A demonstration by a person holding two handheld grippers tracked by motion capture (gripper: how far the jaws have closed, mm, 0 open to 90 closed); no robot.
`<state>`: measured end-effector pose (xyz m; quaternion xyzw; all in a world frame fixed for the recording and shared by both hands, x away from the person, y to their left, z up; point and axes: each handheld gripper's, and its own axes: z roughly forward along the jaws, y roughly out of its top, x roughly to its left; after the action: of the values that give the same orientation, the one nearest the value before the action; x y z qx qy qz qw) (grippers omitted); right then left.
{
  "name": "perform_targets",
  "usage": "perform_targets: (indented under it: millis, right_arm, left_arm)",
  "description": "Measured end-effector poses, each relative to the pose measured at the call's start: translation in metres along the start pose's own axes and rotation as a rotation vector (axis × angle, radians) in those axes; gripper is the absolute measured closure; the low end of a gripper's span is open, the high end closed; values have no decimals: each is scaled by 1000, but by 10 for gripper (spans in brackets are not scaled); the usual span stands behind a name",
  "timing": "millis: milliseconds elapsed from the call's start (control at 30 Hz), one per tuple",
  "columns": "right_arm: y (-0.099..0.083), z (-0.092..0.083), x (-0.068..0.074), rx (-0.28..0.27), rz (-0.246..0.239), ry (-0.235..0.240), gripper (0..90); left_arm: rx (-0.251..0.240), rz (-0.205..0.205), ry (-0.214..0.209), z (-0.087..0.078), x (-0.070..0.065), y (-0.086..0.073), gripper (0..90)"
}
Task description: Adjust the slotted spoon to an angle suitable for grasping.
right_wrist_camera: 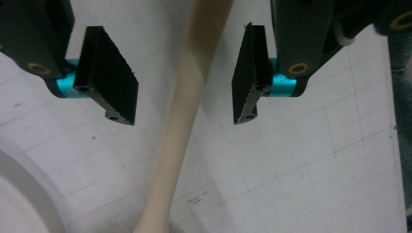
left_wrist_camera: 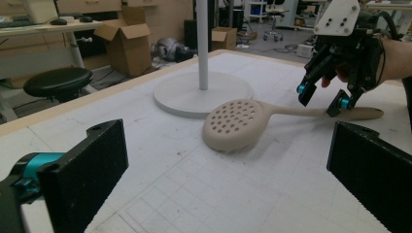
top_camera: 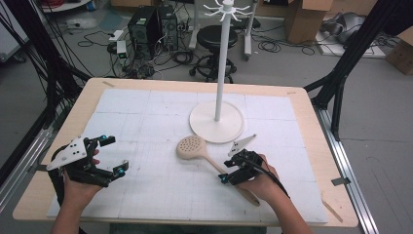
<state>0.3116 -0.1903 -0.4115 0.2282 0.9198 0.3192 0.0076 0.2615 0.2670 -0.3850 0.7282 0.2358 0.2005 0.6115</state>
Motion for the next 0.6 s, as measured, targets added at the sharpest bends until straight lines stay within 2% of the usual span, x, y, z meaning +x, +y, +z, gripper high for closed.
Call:
perform_targets:
  millis: [233, 367, 467, 600]
  right_arm:
    - [3, 4, 2, 27, -16, -1, 583]
    - [6, 7, 3, 44, -25, -18, 649]
    - [7, 9, 3, 51, -30, -34, 676]
    - [8, 11, 2, 61, -35, -21, 690]
  left_arm:
    - [0, 0, 2, 0, 0, 0, 17]
    - [4, 1, 5, 0, 1, 0, 17]
    - [2, 0, 5, 0, 1, -1, 17]
    - [5, -1, 5, 0, 1, 0, 17]
